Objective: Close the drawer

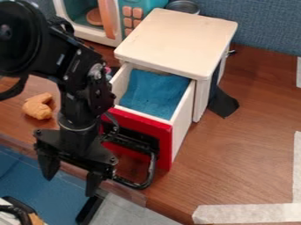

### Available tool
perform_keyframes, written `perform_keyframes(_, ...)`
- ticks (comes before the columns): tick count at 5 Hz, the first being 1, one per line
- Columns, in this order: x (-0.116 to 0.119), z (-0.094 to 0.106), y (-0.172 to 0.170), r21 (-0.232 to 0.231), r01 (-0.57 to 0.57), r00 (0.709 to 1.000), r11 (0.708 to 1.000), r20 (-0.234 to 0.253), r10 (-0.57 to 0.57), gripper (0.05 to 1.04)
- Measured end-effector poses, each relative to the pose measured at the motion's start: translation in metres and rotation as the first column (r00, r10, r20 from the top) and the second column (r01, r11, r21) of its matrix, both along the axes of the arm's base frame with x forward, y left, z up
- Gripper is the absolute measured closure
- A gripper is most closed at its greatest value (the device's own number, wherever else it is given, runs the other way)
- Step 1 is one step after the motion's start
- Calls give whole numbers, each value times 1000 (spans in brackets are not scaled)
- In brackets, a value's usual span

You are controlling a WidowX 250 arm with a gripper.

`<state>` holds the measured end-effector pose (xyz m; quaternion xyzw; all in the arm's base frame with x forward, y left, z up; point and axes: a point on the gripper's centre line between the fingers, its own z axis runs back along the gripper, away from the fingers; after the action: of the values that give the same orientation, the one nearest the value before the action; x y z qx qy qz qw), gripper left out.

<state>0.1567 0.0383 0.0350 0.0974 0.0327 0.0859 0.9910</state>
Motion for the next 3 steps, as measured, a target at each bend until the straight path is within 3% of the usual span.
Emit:
perform_keyframes(1,10,3,0,-18,-13,999,1000,41,13,82)
perform_keyframes(3,21,-5,-1,-12,-29,998,1000,48,29,82)
